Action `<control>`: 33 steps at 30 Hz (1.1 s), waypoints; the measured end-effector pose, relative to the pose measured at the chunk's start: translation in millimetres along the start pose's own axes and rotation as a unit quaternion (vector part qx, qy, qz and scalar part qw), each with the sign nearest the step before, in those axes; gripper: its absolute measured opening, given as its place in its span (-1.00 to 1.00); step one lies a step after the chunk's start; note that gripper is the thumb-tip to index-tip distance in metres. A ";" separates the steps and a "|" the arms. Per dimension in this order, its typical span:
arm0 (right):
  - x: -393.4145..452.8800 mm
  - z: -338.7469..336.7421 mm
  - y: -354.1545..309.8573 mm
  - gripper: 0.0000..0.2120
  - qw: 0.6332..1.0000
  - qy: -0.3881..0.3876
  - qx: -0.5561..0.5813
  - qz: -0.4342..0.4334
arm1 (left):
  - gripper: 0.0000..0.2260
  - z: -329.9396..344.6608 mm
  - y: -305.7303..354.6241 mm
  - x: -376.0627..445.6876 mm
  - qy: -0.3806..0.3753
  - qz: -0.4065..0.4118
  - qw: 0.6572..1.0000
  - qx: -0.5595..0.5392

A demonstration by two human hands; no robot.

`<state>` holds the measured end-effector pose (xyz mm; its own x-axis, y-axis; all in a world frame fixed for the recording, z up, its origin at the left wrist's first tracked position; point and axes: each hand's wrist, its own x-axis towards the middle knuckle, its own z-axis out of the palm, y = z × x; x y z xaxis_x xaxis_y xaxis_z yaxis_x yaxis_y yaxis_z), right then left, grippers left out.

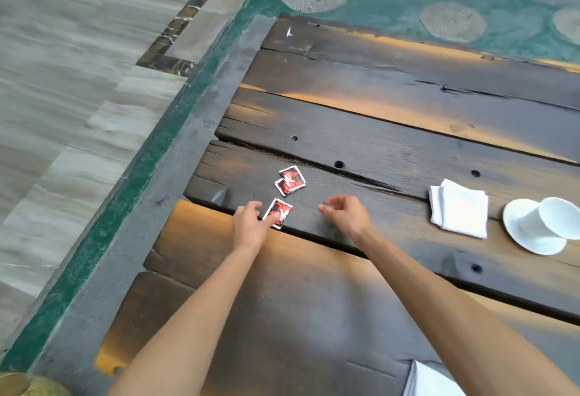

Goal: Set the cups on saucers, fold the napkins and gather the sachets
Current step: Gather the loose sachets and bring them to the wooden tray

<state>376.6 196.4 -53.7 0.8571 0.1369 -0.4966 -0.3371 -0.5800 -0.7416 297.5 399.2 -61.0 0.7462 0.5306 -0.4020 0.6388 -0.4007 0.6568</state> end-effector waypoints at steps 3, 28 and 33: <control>32.0 12.4 -12.6 -0.81 1.000 0.005 0.016 0.018 | -0.44 16.6 3.0 19.8 -0.013 0.002 0.998 0.055; 101.8 53.1 -51.1 -0.87 0.994 0.005 -0.110 -0.012 | -0.87 12.1 19.9 63.5 0.003 -0.107 0.940 -0.324; 100.5 53.4 -54.5 -0.85 0.991 0.011 -0.131 -0.015 | -0.89 9.6 26.0 73.1 0.043 -0.106 0.929 -0.353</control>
<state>460.2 284.7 -87.3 0.8749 0.1410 -0.4633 -0.2008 -0.7650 -0.6120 370.4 420.4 -79.4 0.5804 0.6112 -0.5381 0.4651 0.2935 0.8352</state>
